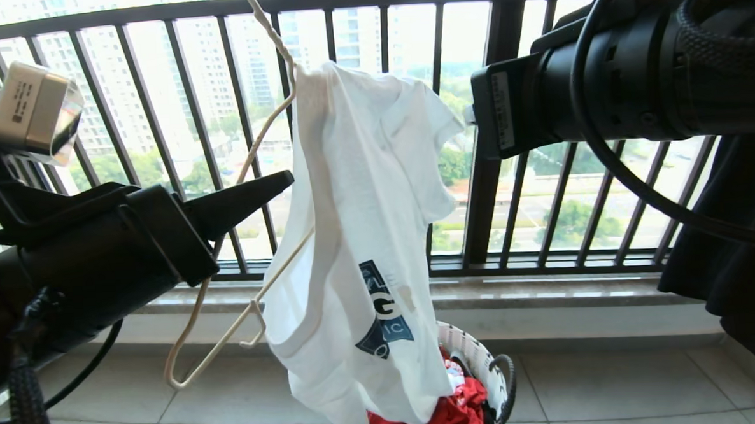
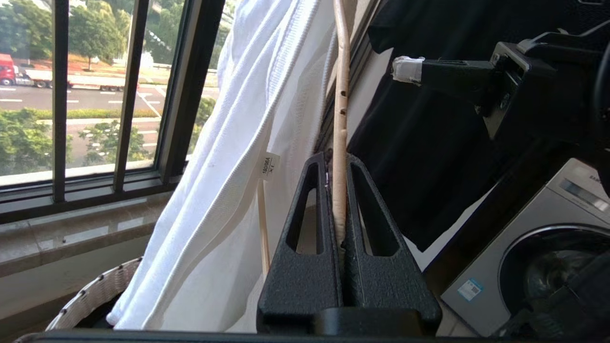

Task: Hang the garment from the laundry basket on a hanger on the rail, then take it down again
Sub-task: Hang the clothes on the clothes rack

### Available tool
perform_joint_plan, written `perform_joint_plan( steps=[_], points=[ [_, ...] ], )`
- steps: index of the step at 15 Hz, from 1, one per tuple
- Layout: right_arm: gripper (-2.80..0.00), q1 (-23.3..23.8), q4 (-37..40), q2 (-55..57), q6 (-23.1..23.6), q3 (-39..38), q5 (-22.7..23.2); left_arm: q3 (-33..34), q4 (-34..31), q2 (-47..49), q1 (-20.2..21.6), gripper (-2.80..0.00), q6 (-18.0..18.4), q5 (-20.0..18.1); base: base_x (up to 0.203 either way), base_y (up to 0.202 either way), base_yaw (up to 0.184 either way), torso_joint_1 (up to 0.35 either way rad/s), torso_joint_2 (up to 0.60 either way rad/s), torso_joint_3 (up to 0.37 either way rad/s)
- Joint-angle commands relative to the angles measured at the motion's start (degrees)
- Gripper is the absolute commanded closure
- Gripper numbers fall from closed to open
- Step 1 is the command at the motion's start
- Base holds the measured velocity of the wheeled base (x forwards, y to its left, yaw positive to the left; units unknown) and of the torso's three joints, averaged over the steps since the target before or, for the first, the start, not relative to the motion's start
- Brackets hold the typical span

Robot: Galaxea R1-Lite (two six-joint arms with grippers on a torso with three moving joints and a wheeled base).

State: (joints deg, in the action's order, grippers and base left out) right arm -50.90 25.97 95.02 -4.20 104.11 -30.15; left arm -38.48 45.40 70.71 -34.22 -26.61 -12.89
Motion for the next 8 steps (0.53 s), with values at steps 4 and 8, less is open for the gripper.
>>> perform_joint_plan(
  steps=[4,8],
  points=[
    [0.00,1.4,3.5,-1.8,1.2,1.2,0.1,1.1,-1.4,-3.8,2.7,0.00,-4.0,-9.0,0.000,0.000,0.000,0.000,0.00,0.000],
    [0.00,1.5,10.0,-2.1,1.5,7.3,0.8,2.3,-6.8,-5.0,2.7,0.00,-4.1,-17.7,0.000,0.000,0.000,0.000,0.00,0.000]
  ],
)
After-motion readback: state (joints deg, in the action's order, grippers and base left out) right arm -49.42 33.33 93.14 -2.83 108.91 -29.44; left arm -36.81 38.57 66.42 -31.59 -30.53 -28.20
